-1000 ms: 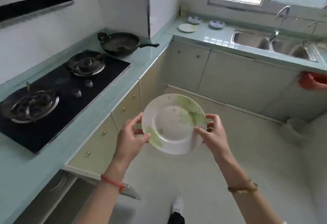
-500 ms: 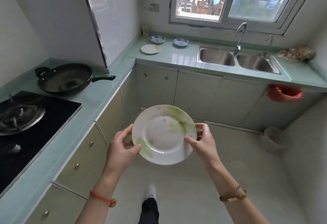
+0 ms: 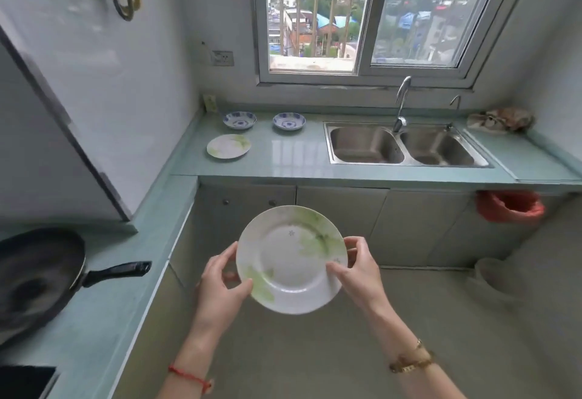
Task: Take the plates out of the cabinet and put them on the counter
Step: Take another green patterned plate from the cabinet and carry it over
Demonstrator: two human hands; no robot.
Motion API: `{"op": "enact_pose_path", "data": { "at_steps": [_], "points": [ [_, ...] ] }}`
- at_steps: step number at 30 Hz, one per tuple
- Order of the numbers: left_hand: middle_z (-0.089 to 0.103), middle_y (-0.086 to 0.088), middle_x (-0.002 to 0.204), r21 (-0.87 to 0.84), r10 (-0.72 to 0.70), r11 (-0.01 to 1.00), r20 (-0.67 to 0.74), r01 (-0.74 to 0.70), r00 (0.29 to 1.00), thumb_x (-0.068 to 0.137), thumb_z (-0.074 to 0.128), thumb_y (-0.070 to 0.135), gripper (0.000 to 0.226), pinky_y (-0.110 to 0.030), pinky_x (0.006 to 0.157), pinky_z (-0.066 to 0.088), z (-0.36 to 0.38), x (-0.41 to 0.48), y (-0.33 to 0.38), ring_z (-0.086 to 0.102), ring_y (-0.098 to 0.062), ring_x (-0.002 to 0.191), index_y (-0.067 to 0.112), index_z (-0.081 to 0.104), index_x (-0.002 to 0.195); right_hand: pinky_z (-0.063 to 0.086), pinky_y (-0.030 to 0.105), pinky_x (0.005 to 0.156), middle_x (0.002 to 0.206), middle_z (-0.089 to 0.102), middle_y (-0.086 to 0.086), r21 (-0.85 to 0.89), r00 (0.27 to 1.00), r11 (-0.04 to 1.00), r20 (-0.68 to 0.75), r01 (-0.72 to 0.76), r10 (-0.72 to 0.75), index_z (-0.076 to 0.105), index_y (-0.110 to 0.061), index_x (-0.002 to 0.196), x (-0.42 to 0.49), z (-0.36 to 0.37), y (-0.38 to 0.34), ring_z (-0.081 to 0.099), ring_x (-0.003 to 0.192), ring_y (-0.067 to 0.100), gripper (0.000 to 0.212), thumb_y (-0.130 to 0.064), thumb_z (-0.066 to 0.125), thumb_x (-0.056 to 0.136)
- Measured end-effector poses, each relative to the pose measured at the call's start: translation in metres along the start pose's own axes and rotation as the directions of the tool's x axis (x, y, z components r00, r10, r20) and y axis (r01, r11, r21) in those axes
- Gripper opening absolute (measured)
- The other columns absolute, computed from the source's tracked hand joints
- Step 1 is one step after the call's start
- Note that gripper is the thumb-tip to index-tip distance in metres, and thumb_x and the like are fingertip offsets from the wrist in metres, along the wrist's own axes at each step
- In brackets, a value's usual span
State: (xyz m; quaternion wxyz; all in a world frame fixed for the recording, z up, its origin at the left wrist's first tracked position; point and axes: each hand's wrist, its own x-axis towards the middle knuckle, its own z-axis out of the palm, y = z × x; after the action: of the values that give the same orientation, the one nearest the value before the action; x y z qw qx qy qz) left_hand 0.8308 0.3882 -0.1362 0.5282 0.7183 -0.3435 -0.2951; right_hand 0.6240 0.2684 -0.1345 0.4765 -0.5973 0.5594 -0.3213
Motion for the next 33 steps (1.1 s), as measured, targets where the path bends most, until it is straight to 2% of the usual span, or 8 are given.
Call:
{"op": "enact_pose_path", "data": {
  "at_steps": [3,8,12,16,19,24,29,33],
  "points": [
    [0.056,0.019,0.117,0.02,-0.023,1.0,0.035,0.022,0.999,0.076,0.07,-0.006,0.073,-0.027,0.083,0.057,0.011,0.063,0.003,0.068,-0.005,0.095,0.029,0.054,0.139,0.053,0.034,0.081,0.104,0.062,0.001,-0.014,0.999,1.0,-0.02,-0.027,0.027,0.053,-0.023,0.107,0.058,0.013,-0.009,0.062,0.095,0.018,0.039,-0.01,0.067,0.074],
    [0.056,0.018,0.113,0.077,-0.027,0.997,0.036,0.024,0.999,0.074,0.07,-0.001,0.074,-0.035,0.084,0.06,0.041,0.172,0.006,0.068,-0.01,0.094,0.032,0.054,0.138,0.045,0.027,0.078,0.108,0.061,0.003,-0.044,1.0,0.999,-0.009,-0.026,0.025,0.051,-0.021,0.109,0.171,0.032,-0.019,0.059,0.099,0.019,0.04,-0.009,0.067,0.074],
    [0.056,0.016,0.118,0.113,-0.023,0.993,0.013,0.021,1.0,0.075,0.07,0.002,0.073,-0.012,0.065,0.053,0.07,0.26,0.008,0.066,-0.002,0.091,0.035,0.053,0.138,0.045,0.028,0.084,0.108,0.061,0.003,-0.067,1.0,0.998,0.019,0.001,0.0,0.051,-0.017,0.109,0.271,0.046,-0.028,0.059,0.102,0.02,0.039,-0.008,0.067,0.074],
    [0.055,0.009,0.122,0.152,-0.07,0.986,-0.034,0.074,0.997,0.076,0.07,0.0,0.074,-0.006,0.056,0.05,0.103,0.35,0.014,0.065,-0.003,0.09,0.029,0.051,0.142,0.045,0.03,0.084,0.111,0.059,0.005,-0.118,0.998,0.992,0.066,0.034,-0.026,0.05,-0.013,0.111,0.377,0.061,-0.039,0.058,0.102,0.021,0.039,-0.008,0.065,0.076],
    [0.054,0.005,0.121,0.176,-0.109,0.978,-0.048,0.116,0.993,0.078,0.069,-0.001,0.073,-0.014,0.067,0.054,0.126,0.414,0.015,0.066,-0.008,0.092,0.022,0.049,0.144,0.05,0.037,0.088,0.113,0.056,0.005,-0.183,0.995,0.981,0.089,0.063,-0.047,0.05,-0.012,0.115,0.452,0.076,-0.045,0.056,0.106,0.024,0.039,-0.009,0.063,0.078],
    [0.055,0.0,0.122,0.235,-0.156,0.958,-0.054,0.165,0.986,0.079,0.069,0.002,0.069,-0.03,0.085,0.057,0.162,0.509,0.005,0.065,-0.015,0.097,0.02,0.05,0.143,0.042,0.026,0.087,0.117,0.054,0.006,-0.311,0.99,0.945,0.127,0.099,-0.061,0.05,-0.009,0.118,0.557,0.1,-0.038,0.053,0.107,0.022,0.038,-0.012,0.063,0.082],
    [0.054,-0.002,0.119,0.293,-0.184,0.936,-0.064,0.194,0.981,0.078,0.072,0.002,0.069,-0.027,0.082,0.05,0.186,0.589,-0.02,0.057,-0.016,0.098,0.018,0.051,0.141,0.045,0.031,0.085,0.118,0.053,0.012,-0.344,0.984,0.939,0.17,0.014,0.047,0.049,-0.008,0.122,0.636,0.125,-0.022,0.055,0.102,0.026,0.043,-0.009,0.063,0.081],
    [0.054,0.001,0.115,0.303,-0.21,0.929,-0.044,0.214,0.977,0.077,0.074,0.004,0.07,-0.021,0.077,0.045,0.197,0.644,-0.046,0.056,-0.013,0.095,0.021,0.051,0.141,0.035,0.023,0.081,0.118,0.053,0.015,-0.384,0.981,0.923,0.174,-0.015,0.088,0.051,-0.006,0.124,0.689,0.15,-0.009,0.054,0.108,0.029,0.043,-0.005,0.058,0.082]
  ]
}}
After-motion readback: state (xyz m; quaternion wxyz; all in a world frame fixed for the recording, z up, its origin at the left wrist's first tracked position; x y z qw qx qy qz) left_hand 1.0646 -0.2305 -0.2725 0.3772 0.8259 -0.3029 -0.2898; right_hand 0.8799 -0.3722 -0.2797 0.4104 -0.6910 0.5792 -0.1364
